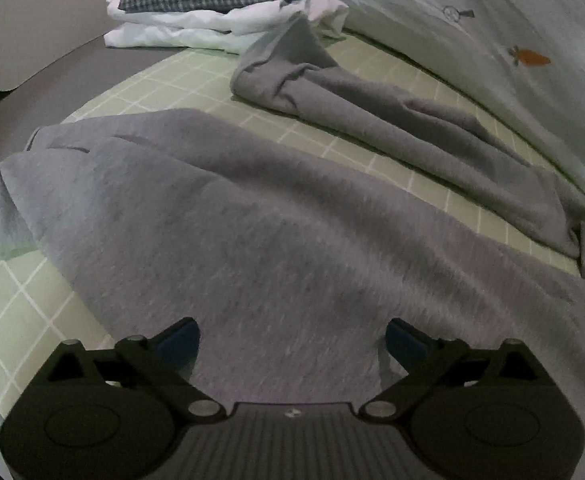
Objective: Fold clothes
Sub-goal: 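Release the leg with the left tool while the right tool grasps the waistband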
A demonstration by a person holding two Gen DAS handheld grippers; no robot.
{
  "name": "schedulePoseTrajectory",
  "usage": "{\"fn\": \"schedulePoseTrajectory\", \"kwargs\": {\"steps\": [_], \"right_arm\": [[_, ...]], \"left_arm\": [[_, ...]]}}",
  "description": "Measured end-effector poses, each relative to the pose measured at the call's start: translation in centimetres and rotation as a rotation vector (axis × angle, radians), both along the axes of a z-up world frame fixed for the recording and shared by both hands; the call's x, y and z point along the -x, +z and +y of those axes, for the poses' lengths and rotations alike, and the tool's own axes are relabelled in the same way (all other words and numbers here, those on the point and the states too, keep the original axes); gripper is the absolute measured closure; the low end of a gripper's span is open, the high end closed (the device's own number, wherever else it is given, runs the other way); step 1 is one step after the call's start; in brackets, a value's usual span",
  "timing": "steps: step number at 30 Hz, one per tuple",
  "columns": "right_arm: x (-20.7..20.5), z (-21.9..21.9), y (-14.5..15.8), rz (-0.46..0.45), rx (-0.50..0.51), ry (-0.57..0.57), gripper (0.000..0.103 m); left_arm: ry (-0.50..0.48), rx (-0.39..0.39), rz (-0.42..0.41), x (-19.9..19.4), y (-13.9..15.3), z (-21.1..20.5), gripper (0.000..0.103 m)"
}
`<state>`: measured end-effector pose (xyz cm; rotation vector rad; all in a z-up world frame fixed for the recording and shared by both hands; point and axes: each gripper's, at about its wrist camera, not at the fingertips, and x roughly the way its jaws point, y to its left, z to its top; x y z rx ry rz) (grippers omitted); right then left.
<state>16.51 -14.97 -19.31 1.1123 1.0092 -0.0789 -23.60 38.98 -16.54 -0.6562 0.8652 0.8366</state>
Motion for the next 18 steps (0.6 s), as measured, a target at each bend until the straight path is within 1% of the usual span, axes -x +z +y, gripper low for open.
{"fn": "schedulePoseTrajectory", "kwargs": {"steps": [1,2,3,5,6,7,9,10,11,13,14,18], "right_arm": [[-0.4,0.8,1.0,-0.038,0.06,0.043,0.089],[-0.8,2.0,2.3,-0.101,0.137,0.101,0.091],[-0.8,3.6,3.8,-0.181,0.235,0.182,0.091],[-0.1,8.1,7.0,-0.375,0.49,0.398,0.092],[0.8,10.5,8.0,-0.468,0.597,0.518,0.092],[2.0,12.7,8.4,-0.546,0.666,0.632,0.092],[4.4,16.4,8.4,-0.648,0.722,0.833,0.092],[5.7,18.0,7.7,-0.667,0.735,0.924,0.092],[6.8,19.4,6.7,-0.665,0.754,1.001,0.092],[8.5,21.4,4.8,-0.608,0.796,1.112,0.089],[9.0,21.8,4.1,-0.571,0.805,1.143,0.088],[10.4,20.8,3.3,-0.512,0.756,1.135,0.073]], "left_arm": [[-0.005,-0.004,0.009,-0.1,-0.1,-0.1,0.0],[-0.009,-0.01,0.021,-0.3,-0.1,-0.2,0.0],[-0.018,-0.02,0.039,-0.6,-0.2,-0.3,0.0],[-0.049,-0.051,0.089,-1.5,-0.5,-0.9,0.0],[-0.072,-0.074,0.122,-1.9,-0.8,-1.3,0.0],[-0.081,-0.089,0.139,-2.2,-0.9,-1.6,0.0],[-0.066,-0.092,0.132,-2.2,-1.0,-1.5,0.0],[-0.061,-0.092,0.132,-2.2,-1.0,-1.5,0.0],[-0.061,-0.09,0.134,-2.2,-1.0,-1.4,0.0],[-0.057,-0.091,0.136,-2.3,-1.0,-1.4,0.0],[-0.056,-0.093,0.136,-2.3,-1.0,-1.5,0.0],[-0.054,-0.11,0.126,-2.1,-1.1,-1.8,0.0]]}}
